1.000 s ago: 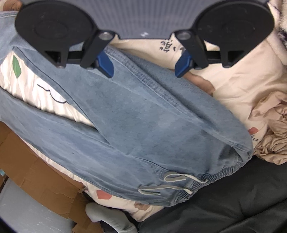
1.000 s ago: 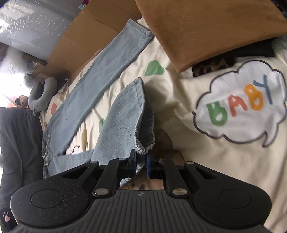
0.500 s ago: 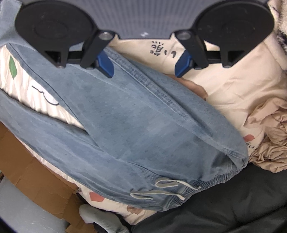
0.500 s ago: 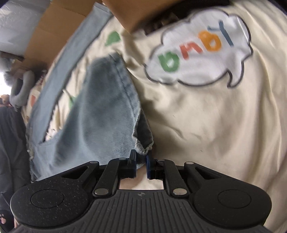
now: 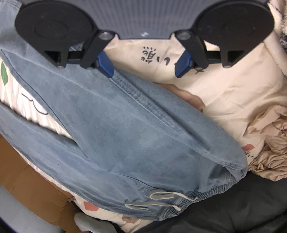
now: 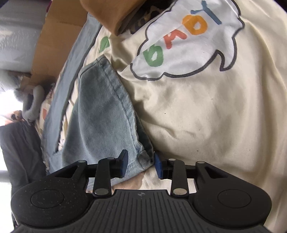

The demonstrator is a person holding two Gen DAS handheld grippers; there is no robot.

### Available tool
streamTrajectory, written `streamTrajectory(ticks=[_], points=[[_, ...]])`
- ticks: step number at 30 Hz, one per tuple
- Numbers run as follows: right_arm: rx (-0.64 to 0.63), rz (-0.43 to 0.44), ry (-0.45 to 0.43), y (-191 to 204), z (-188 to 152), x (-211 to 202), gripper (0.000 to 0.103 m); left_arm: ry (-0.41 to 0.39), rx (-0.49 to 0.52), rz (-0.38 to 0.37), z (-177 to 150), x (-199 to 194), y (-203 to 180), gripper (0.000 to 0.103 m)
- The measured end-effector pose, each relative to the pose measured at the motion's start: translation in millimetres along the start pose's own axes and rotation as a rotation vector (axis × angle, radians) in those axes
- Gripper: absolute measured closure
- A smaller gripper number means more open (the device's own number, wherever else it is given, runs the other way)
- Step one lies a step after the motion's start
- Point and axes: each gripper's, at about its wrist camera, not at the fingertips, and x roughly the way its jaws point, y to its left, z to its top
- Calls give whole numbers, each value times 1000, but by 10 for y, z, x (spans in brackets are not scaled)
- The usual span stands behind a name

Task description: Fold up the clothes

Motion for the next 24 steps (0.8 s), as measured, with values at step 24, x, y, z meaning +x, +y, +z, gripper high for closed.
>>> streamTrajectory(ticks=[24], points=[[-130, 9, 125, 489, 53, -275, 94, -62, -384, -57, 256, 159, 475, 41]])
